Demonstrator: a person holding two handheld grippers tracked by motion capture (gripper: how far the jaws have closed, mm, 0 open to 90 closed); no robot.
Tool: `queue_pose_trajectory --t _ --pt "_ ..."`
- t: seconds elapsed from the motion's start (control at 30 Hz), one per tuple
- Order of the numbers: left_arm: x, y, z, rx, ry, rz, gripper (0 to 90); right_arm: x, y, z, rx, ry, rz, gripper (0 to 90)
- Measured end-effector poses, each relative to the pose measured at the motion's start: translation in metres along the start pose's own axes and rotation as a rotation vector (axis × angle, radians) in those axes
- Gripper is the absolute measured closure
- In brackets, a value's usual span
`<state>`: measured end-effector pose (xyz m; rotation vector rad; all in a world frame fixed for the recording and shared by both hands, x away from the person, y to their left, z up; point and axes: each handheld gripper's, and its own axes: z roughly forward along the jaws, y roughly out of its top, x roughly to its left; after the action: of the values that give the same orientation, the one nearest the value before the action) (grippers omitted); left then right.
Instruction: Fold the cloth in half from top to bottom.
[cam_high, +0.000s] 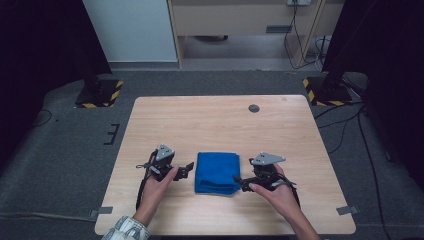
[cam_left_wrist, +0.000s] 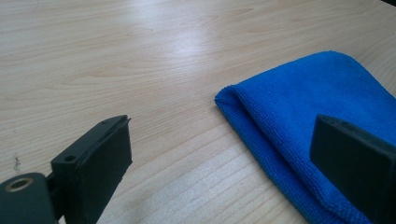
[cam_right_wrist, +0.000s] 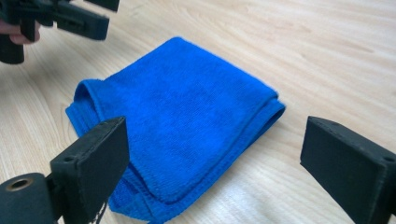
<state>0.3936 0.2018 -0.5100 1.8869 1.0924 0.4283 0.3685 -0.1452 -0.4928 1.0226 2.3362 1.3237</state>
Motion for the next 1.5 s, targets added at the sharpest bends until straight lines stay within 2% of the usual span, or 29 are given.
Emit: queue_pose_trajectory --t 0.17,0.43,0.67,0.87,1.1,1.27,1.5 --pt "0.001 0.0 0.001 0.012 0.002 0.009 5.0 -0.009 0.001 -0.006 -0.024 -0.034 0.017 7.5" --pt "0.004 -0.001 -0.001 0.024 0.013 0.022 5.1 -0.031 -0.002 -0.018 -0.05 -0.099 0.061 7.5" --pt "0.006 -0.002 -0.002 0.052 0.036 0.05 5.3 -0.046 -0.007 -0.026 -0.053 -0.143 0.084 7.7" --pt "0.009 -0.003 -0.003 0.064 0.048 0.053 5.3 -0.055 -0.01 -0.029 -0.05 -0.165 0.105 7.7" --pt "0.011 -0.004 -0.002 0.083 0.056 0.062 5.4 -0.065 -0.017 -0.03 -0.026 -0.185 0.116 7.6" --pt "0.014 -0.006 -0.002 0.102 0.079 0.069 5.6 -0.073 -0.022 -0.03 0.006 -0.218 0.128 7.6" --pt "0.022 -0.008 -0.003 0.123 0.111 0.052 5.8 -0.084 -0.03 -0.03 0.055 -0.246 0.146 7.6"
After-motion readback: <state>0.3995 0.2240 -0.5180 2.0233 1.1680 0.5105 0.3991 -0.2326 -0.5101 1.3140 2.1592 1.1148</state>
